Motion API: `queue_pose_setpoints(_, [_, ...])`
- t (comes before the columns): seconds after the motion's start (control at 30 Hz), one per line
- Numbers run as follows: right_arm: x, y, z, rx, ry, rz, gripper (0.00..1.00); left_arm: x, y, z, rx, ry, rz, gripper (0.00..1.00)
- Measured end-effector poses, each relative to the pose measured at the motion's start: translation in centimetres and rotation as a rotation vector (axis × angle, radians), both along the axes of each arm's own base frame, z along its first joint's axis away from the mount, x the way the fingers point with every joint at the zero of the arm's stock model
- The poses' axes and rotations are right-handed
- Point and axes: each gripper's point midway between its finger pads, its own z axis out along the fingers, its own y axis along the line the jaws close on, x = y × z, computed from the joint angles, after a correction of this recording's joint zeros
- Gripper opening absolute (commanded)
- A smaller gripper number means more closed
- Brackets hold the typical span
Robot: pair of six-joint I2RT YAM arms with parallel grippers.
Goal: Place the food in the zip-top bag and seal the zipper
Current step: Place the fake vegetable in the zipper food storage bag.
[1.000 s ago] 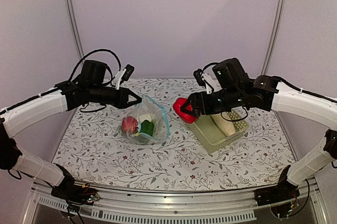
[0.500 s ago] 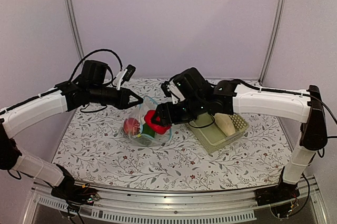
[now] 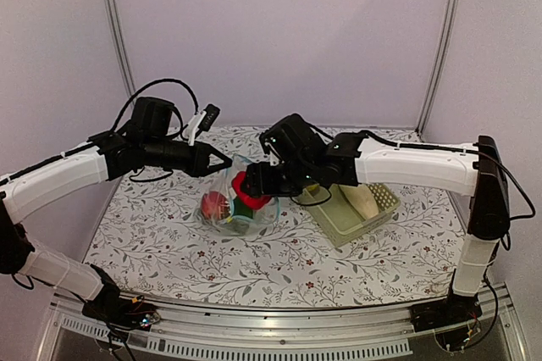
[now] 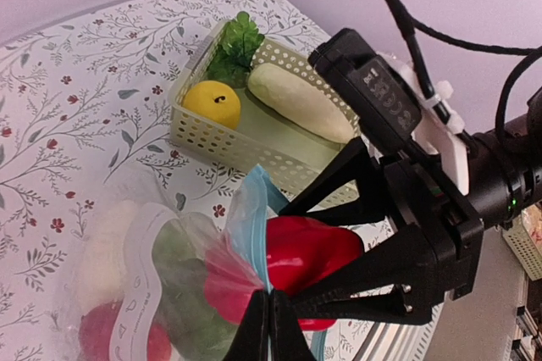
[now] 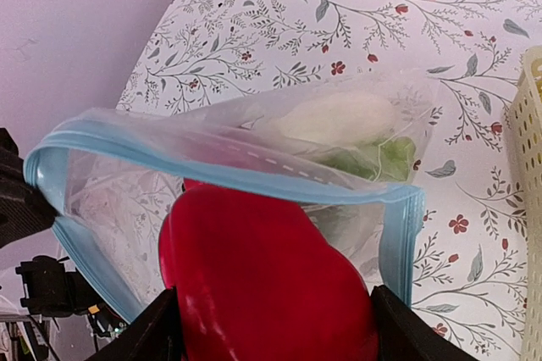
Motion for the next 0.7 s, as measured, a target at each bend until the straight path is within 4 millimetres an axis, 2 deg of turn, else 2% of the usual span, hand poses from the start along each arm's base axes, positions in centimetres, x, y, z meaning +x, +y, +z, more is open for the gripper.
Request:
queue_pose_setpoints(0.2, [1.5, 0.7, 0.9, 0.015, -0.052, -0.046, 0.59, 0.0, -0.1, 0.1, -0.002, -0.003, -0.001, 0.0])
queue_pose_setpoints(0.5, [2.5, 1.9, -0.5, 0.014, -0.078, -0.054, 0.6, 0.0, -0.1, 0.1, -0.003, -0.004, -0.002, 0.0])
queue_pose_setpoints(0.7, [3.1, 3.0, -0.3, 0.053, -0.102, -0.051, 0.62, -0.1, -0.2, 0.1, -0.003, -0.004, -0.007, 0.0])
